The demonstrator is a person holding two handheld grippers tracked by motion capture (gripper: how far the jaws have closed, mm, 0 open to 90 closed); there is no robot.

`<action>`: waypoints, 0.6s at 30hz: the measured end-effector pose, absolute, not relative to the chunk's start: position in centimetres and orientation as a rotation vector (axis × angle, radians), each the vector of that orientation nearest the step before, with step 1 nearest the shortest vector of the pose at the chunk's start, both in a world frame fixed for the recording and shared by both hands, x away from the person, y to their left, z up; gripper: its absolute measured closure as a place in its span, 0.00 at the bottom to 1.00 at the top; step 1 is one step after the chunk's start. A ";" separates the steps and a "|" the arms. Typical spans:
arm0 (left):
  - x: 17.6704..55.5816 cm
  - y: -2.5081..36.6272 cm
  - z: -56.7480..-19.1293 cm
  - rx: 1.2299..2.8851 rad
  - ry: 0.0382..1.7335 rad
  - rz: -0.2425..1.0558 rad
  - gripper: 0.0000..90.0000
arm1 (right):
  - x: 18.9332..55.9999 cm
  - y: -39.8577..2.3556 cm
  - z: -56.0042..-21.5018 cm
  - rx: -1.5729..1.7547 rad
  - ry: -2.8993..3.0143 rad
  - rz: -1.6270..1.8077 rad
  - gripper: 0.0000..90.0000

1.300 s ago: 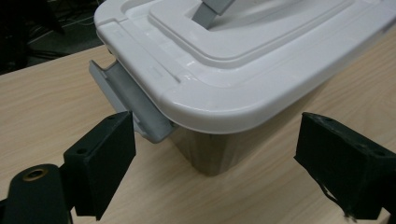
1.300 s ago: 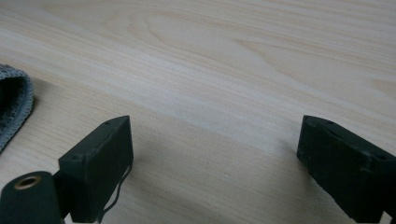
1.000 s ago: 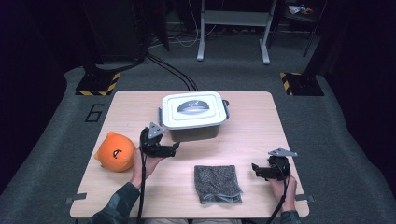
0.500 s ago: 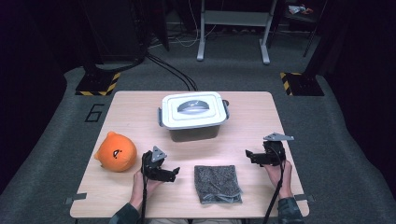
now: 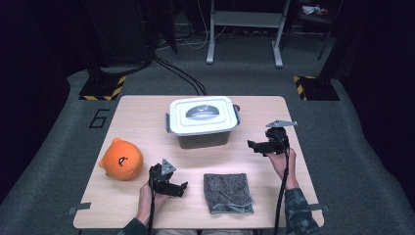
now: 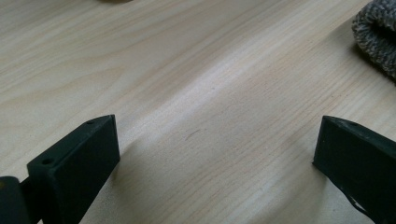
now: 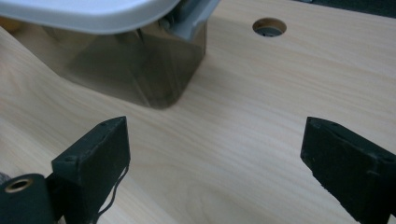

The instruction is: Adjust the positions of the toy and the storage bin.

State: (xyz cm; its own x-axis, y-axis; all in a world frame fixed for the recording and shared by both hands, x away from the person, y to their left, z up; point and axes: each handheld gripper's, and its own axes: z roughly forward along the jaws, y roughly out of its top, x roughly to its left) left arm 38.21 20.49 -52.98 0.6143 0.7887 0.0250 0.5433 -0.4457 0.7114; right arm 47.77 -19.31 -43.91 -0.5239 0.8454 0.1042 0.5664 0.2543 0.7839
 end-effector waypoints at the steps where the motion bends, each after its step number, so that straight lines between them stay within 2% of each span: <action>1: 38.3 20.5 -53.0 2.151 1.052 0.464 0.00 | 48.0 -19.2 -43.7 1.288 2.188 1.159 0.08; 12: 38.2 20.5 -53.0 2.159 1.045 0.468 0.00 | 50.4 -18.0 -42.3 1.281 2.206 1.178 0.09; 17: 38.2 20.5 -53.0 2.159 1.042 0.469 0.00 | 51.4 -17.7 -41.6 1.277 2.197 1.184 0.11; 18: 38.2 20.5 -53.0 2.160 1.042 0.469 0.00 | 51.8 -17.5 -41.3 1.291 2.195 1.203 0.15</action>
